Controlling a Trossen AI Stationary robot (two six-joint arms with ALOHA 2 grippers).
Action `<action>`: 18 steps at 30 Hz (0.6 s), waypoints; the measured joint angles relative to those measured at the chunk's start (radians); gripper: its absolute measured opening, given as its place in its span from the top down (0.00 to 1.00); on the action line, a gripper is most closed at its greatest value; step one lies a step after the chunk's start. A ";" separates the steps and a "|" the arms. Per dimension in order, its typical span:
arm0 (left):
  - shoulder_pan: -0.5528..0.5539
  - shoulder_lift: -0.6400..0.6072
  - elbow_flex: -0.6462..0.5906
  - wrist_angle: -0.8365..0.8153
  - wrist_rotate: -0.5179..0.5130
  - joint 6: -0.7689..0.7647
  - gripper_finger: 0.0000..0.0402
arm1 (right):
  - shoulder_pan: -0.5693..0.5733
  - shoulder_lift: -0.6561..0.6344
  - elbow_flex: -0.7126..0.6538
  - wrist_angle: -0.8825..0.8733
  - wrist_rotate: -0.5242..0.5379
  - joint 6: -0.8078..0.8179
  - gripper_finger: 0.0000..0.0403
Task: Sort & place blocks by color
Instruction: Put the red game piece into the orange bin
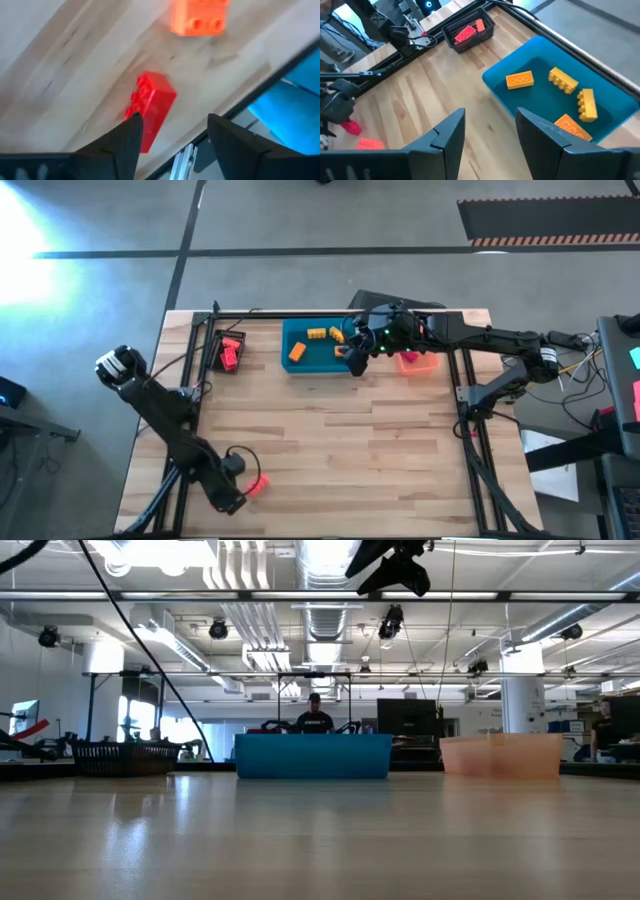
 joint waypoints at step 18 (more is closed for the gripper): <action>-0.060 0.101 -0.039 0.011 -0.058 0.301 0.68 | 0.047 0.000 0.000 0.002 0.041 0.077 0.59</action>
